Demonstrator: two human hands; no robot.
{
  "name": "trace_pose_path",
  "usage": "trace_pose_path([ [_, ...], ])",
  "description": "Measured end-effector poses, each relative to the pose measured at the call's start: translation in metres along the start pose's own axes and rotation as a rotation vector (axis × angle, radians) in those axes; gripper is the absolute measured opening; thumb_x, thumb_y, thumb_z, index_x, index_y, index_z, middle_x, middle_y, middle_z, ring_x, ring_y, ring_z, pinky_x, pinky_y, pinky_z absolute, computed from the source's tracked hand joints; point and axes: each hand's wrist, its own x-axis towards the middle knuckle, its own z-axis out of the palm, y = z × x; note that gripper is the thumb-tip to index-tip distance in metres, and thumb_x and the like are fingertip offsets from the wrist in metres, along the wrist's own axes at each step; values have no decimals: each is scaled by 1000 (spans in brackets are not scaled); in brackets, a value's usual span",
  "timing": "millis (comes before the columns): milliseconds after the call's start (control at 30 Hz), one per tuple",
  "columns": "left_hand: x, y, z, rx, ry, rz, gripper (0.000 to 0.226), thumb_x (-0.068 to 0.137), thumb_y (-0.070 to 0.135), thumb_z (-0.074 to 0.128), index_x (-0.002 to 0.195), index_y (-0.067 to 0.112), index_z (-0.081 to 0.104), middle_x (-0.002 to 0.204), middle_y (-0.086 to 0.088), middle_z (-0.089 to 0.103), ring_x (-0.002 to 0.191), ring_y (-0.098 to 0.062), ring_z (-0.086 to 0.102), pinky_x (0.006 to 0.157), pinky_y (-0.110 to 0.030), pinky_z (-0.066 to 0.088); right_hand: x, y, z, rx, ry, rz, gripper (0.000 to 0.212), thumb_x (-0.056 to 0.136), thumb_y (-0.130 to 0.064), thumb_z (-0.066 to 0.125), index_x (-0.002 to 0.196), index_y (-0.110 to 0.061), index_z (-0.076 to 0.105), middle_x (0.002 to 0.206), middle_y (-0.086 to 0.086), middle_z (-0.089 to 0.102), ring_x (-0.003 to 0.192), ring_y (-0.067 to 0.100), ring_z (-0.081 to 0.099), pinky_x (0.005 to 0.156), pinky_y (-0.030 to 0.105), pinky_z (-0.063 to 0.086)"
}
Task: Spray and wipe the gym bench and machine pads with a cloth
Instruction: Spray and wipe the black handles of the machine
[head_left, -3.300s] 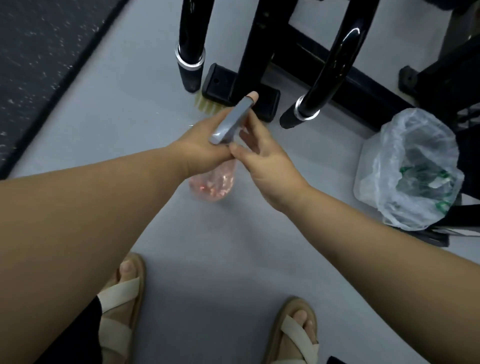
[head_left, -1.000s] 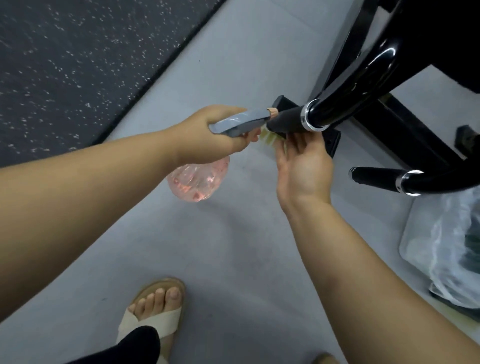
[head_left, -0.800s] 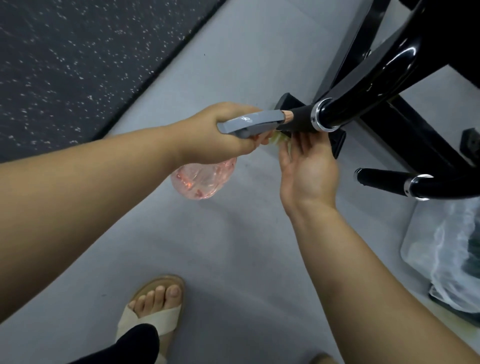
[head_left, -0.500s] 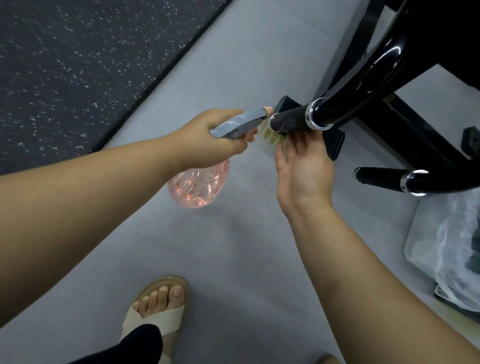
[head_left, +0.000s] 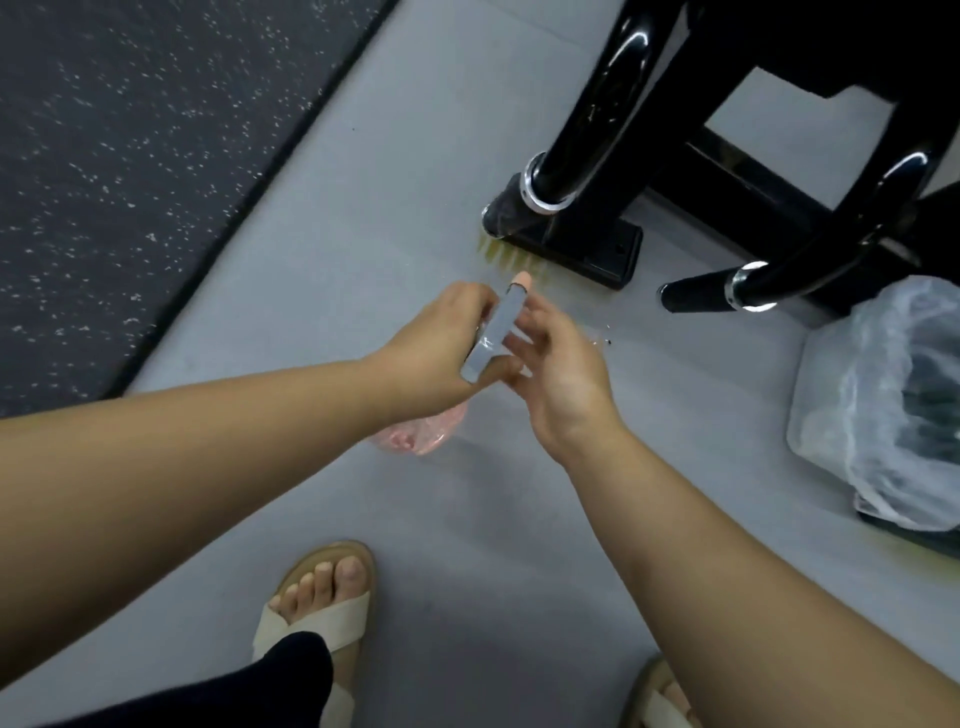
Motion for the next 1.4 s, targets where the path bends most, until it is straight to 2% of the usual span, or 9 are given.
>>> trace_pose_path([
  [167, 13, 28, 44, 144, -85, -55, 38, 93, 33, 53, 119, 9, 40, 113, -9, 46, 90, -28, 56, 80, -42, 48, -13, -5, -40, -179, -9, 35, 30, 91, -44, 54, 94, -16, 66, 86, 3, 71, 79, 16, 67, 75, 32, 54],
  [333, 37, 62, 82, 12, -140, -18, 37, 95, 49, 43, 116, 19, 43, 101, 3, 54, 82, -14, 56, 62, -21, 39, -14, -28, -97, -589, 129, -39, 32, 94, -42, 47, 94, -15, 64, 90, 6, 70, 88, 22, 66, 82, 39, 55],
  [500, 61, 75, 97, 308, -481, 219, 78, 83, 30, 63, 147, 20, 20, 153, 1, 21, 132, -19, 39, 104, -34, 38, -15, -17, -140, -657, 375, -83, 36, 100, -37, 31, 101, -12, 57, 73, 2, 66, 67, 22, 65, 64, 30, 49],
  [600, 67, 78, 100, 260, -401, 110, 81, 91, 28, 56, 151, 20, 3, 158, -1, 12, 141, -18, 25, 113, -32, 26, -2, -16, -168, -656, 529, -172, 35, 97, -41, 35, 107, -16, 57, 78, -1, 67, 73, 23, 63, 74, 41, 53],
  [800, 77, 100, 94, -86, -64, 29, 64, 87, 16, 56, 143, 25, 27, 136, 8, 43, 118, -11, 47, 94, -29, 42, 24, -31, -195, -473, 578, -248, 29, 97, -41, 42, 100, -15, 56, 73, -3, 58, 68, 17, 53, 71, 36, 44],
  [933, 73, 125, 80, -91, -1, 45, 50, 87, 6, 51, 133, 22, 41, 115, 11, 44, 105, -5, 43, 89, -22, 34, 36, -38, -196, -373, 547, -216, 37, 98, -39, 40, 128, -19, 50, 117, 1, 62, 72, 8, 56, 78, 34, 47],
  [1100, 64, 145, 63, -76, -90, -63, 50, 88, 9, 51, 134, 26, 40, 118, 8, 52, 110, -11, 52, 90, -27, 42, 28, -54, -205, -464, 544, -111, 42, 98, -35, 38, 134, -14, 43, 129, 1, 55, 83, 18, 55, 81, 38, 46],
  [1233, 54, 165, 41, 71, -204, -118, 51, 88, 14, 48, 136, 31, 37, 101, 2, 56, 78, -17, 54, 63, -26, 43, 13, -72, -203, -506, 552, -21, 63, 78, -42, 48, 136, -19, 37, 120, 13, 59, 106, 30, 57, 96, 41, 45],
  [1400, 33, 204, 3, 207, -266, -146, 36, 93, 24, 48, 128, 20, 51, 121, -3, 57, 106, -23, 54, 85, -27, 44, -58, -118, -148, -431, 384, -219, 21, 88, -35, 53, 72, -22, 52, 68, -5, 57, 74, 20, 52, 67, 31, 43],
])
